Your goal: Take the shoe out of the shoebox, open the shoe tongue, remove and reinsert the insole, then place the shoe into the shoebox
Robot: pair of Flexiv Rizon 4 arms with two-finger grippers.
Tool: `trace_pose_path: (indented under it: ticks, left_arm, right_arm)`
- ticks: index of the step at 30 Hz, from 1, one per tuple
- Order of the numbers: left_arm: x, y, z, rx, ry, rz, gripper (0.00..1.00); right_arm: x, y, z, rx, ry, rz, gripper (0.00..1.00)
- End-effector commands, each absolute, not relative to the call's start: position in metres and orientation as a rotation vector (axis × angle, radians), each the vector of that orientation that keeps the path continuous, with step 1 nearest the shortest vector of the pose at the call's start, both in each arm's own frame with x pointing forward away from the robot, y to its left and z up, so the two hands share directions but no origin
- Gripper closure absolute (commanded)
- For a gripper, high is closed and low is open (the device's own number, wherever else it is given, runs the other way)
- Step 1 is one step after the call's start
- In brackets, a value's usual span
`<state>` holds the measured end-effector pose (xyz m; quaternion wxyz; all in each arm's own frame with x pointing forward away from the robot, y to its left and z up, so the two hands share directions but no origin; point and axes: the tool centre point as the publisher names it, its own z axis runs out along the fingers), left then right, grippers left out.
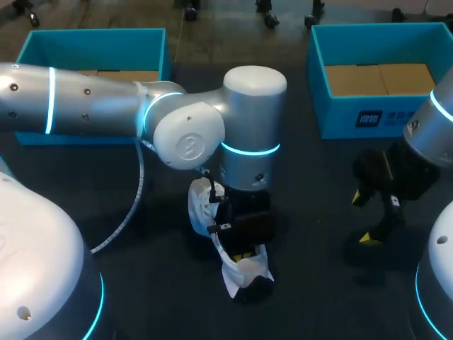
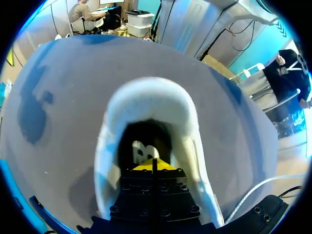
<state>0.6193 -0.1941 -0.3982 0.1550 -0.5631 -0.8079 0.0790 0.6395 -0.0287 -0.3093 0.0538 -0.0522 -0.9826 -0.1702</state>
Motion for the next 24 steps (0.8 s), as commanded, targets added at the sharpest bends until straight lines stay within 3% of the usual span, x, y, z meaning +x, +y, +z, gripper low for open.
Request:
trace_pose_path:
  ticks: [1, 15, 24]
  left_arm:
    - [0.608, -0.188, -0.38, -1.625, -2.355, 0.244, 1.0]
    - [0.6, -0.206, -0.408, -1.599, -2.364, 0.159, 1.0]
    - [0.607, -0.19, -0.386, -1.613, -2.39, 0.1, 1.0]
  right_arm:
    - [0.639, -0.028, -0.31, -0.16, -2.987, -0.515, 0.0]
    - [0.639, -0.028, -0.31, -0.16, -2.987, -0.515, 0.0]
    - [0.639, -0.028, -0.31, -0.16, -2.987, -0.515, 0.0]
